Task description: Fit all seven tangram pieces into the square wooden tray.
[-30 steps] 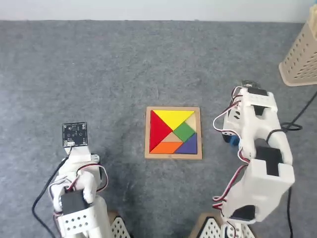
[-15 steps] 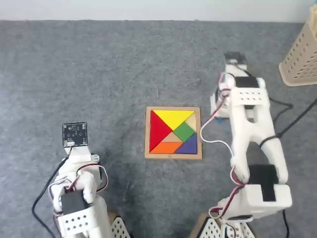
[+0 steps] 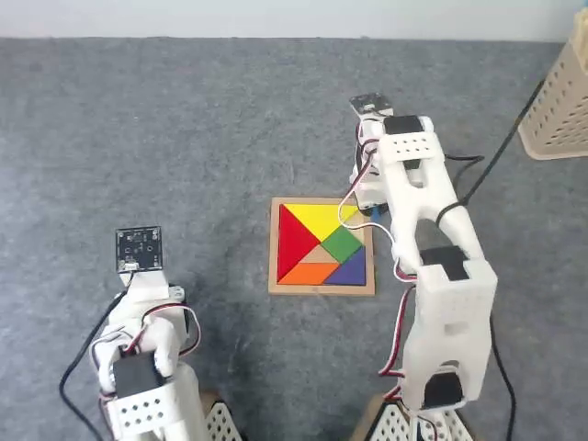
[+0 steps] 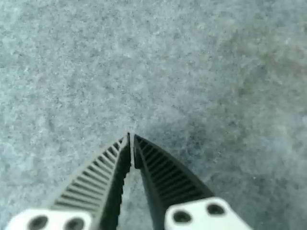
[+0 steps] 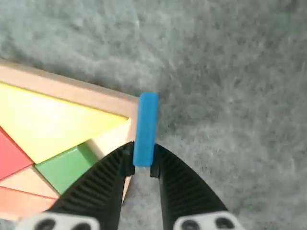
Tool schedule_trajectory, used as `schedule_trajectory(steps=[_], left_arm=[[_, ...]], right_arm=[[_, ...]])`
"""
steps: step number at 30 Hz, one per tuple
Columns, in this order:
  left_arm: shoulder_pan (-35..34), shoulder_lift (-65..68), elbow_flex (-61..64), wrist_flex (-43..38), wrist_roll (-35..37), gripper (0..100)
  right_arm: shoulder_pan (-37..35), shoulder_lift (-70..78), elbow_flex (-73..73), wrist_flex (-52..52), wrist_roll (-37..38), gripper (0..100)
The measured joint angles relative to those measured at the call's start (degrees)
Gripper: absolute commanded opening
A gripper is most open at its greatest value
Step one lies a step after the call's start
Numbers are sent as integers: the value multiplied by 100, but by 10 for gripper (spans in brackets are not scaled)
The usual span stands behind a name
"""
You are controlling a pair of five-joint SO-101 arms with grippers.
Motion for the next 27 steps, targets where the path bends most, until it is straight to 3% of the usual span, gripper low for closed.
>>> schedule_trajectory(steps=[20,27], left_arm=[[0,0,0,0,0,13],[0,0,0,0,0,13]], right_arm=[[-211,-273,659,422,-492,6],[-229,-1354,1934,-387,-571,6]])
